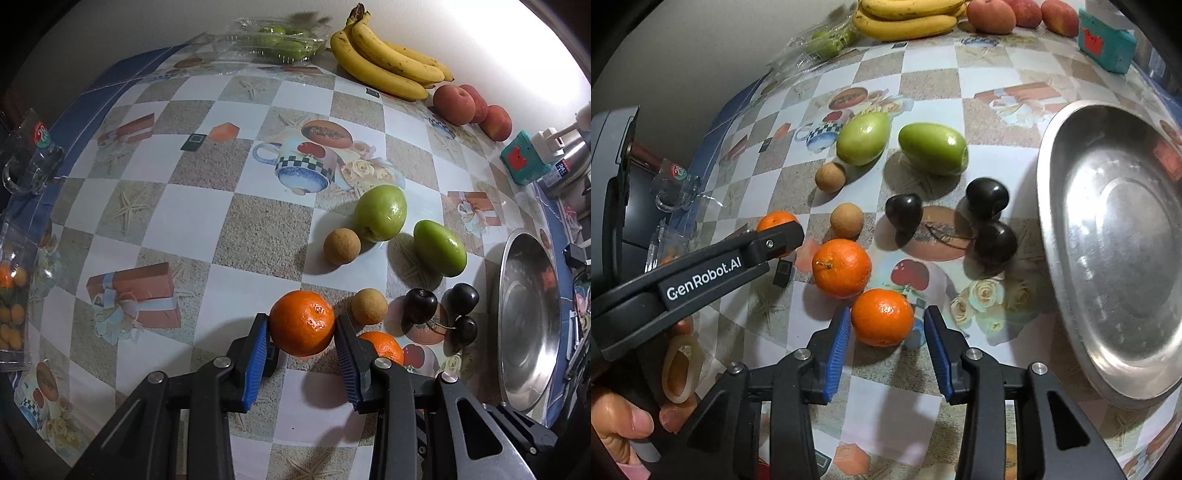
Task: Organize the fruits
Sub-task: 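Close the left tool on its orange while the right tool closes on another orange, then lift both held oranges and carry them over the steel bowl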
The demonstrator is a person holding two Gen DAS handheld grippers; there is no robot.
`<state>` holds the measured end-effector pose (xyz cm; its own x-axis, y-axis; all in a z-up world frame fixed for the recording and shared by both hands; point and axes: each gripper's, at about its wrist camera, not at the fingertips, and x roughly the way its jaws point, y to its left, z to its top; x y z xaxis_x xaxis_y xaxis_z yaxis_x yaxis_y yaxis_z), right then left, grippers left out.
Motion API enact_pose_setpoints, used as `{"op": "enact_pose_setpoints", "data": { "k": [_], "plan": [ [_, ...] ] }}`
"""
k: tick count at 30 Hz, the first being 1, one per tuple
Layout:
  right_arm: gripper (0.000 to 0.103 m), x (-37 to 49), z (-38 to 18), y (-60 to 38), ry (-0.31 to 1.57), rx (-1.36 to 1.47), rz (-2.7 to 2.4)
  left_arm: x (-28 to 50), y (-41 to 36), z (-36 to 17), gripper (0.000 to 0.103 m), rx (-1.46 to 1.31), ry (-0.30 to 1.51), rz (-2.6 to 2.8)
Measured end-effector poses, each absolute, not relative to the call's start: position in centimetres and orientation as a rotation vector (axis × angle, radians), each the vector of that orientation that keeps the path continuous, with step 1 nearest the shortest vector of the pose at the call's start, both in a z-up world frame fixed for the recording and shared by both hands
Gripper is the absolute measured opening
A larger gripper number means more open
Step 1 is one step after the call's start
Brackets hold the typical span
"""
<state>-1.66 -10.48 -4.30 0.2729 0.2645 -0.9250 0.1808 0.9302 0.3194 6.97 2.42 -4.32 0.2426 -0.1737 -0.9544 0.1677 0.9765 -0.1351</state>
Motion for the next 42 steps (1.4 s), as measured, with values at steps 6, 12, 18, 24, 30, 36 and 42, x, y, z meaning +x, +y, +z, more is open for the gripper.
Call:
{"op": "enact_pose_setpoints", "data": {
  "k": [6, 12, 18, 24, 30, 36, 42],
  "plan": [
    [0.042, -1.5, -4.6, -10.5, 1.307, 0.433, 0.062, 7.0, 2.3, -4.5, 0.039, 0.002, 1.311, -0.236],
    [0.039, -1.4, -4.8, -9.9, 1.322, 0.429, 0.089, 7.1, 2.3, -4.5, 0.039, 0.001, 1.313, -0.231],
    [0.038, -1.5, -4.5, -9.8, 1.306, 0.433, 0.095, 7.1, 2.4, -4.4, 0.039, -0.002, 1.305, -0.226],
    [0.038, -2.1, -2.2, -11.6, 1.204, 0.46, 0.032, 7.1, 2.6, -3.4, 0.038, -0.022, 1.272, -0.228],
    [0.038, -3.3, 0.1, -14.8, 1.096, 0.464, -0.138, 6.6, 1.4, -2.5, 0.038, -0.017, 1.246, -0.277],
    [0.038, -4.2, 0.2, -18.7, 1.086, 0.506, -0.295, 5.6, -1.1, -1.7, 0.038, 0.027, 1.231, -0.348],
    [0.038, -5.5, -0.2, -21.8, 1.086, 0.564, -0.423, 4.2, -5.2, -0.8, 0.038, 0.079, 1.215, -0.465]
  ]
}}
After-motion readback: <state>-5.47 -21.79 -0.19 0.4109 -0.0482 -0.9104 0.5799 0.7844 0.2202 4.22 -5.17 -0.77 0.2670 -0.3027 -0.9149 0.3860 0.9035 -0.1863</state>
